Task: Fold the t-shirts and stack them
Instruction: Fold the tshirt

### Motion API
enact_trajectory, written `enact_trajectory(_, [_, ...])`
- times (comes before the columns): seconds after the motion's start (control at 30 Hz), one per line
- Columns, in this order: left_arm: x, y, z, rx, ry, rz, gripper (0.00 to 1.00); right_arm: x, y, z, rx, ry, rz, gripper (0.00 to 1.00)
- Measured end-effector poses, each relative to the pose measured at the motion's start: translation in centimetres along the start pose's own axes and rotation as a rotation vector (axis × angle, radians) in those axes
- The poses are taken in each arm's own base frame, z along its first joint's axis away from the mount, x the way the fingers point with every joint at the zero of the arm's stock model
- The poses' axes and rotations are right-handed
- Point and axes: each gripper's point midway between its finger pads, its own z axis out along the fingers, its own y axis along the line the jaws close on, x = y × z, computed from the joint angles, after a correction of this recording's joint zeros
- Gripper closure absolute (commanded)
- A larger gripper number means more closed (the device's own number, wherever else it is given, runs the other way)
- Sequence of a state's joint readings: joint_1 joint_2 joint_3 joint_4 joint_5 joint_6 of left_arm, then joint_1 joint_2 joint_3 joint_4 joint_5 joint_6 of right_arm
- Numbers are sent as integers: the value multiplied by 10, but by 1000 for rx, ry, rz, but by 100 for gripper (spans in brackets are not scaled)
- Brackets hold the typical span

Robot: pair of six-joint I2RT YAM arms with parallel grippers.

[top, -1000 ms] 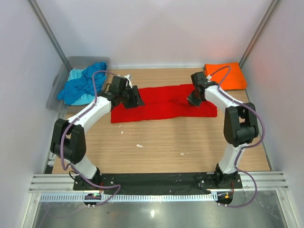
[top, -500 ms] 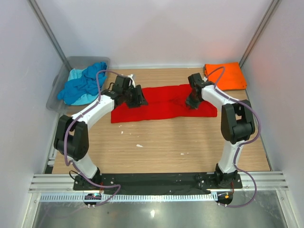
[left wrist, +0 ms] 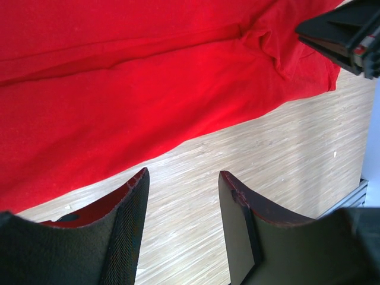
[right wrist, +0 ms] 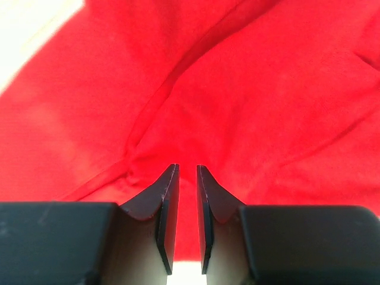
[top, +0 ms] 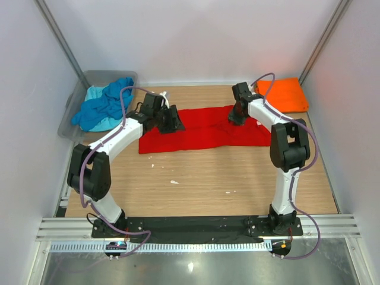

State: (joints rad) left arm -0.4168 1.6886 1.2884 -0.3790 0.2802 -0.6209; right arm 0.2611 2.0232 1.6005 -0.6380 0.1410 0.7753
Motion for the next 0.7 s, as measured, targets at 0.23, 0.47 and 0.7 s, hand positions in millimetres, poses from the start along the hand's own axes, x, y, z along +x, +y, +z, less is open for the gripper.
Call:
enact_trajectory(0.23, [1,1,0,-3,6,-1,48,16,12,34,-34,59,-50,75])
enact_trajectory(0.47, [4,4,4,-10,16,-5,48,17,43,36,-136,29,-127,69])
enact_trajectory(0.7, [8,2,10,13,38,-8,48,5,39,32,-135,-4,-189,67])
